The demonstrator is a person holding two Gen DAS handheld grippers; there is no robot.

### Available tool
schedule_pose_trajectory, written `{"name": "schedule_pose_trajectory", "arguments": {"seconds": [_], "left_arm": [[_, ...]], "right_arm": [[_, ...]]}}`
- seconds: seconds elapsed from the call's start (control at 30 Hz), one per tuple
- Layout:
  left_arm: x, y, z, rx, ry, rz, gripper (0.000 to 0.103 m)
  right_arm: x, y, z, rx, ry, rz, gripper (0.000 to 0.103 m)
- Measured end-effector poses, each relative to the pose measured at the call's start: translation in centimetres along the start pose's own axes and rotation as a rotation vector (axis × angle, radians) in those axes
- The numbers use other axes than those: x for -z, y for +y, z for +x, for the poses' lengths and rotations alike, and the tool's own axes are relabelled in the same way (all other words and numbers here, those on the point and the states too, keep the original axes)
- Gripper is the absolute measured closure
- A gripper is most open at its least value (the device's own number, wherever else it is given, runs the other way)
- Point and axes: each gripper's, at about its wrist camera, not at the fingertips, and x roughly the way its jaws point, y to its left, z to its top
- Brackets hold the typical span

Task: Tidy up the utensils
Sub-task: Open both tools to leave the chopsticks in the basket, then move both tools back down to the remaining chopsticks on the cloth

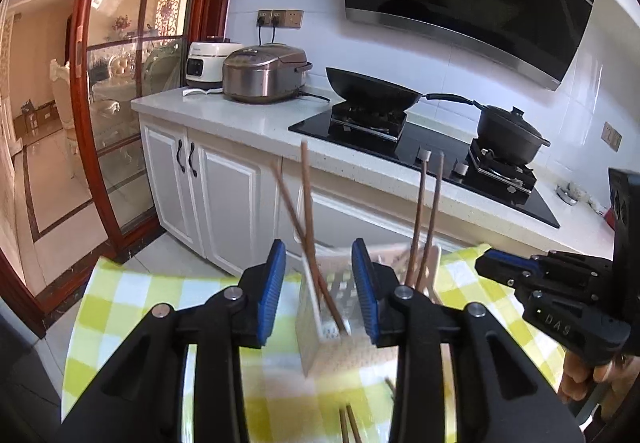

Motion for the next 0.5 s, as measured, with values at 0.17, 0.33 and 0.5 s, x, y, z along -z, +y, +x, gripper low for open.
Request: {"name": "schedule_pose_trajectory", "arguments": {"seconds": [0.17,0.33,0.5], "left_arm": [[5.6,0.7,-1.7,0.031,0.083,-0.019,0.069],[13.7,0.9,-2.6,0.054,0.199,-0.032,0.069],[18.7,-0.2,-2.4,0.086,0.273,-0.008,0.071]], "right_arm": [[6.3,-0.3,-0.6,-0.017,0.015,0.033,0.052],[13.5,-0.5,-0.3,-0.026,0.091,0.074,0.047],[17.4,-0.2,-0.1,-0.033,0.147,0.058,0.038]]}}
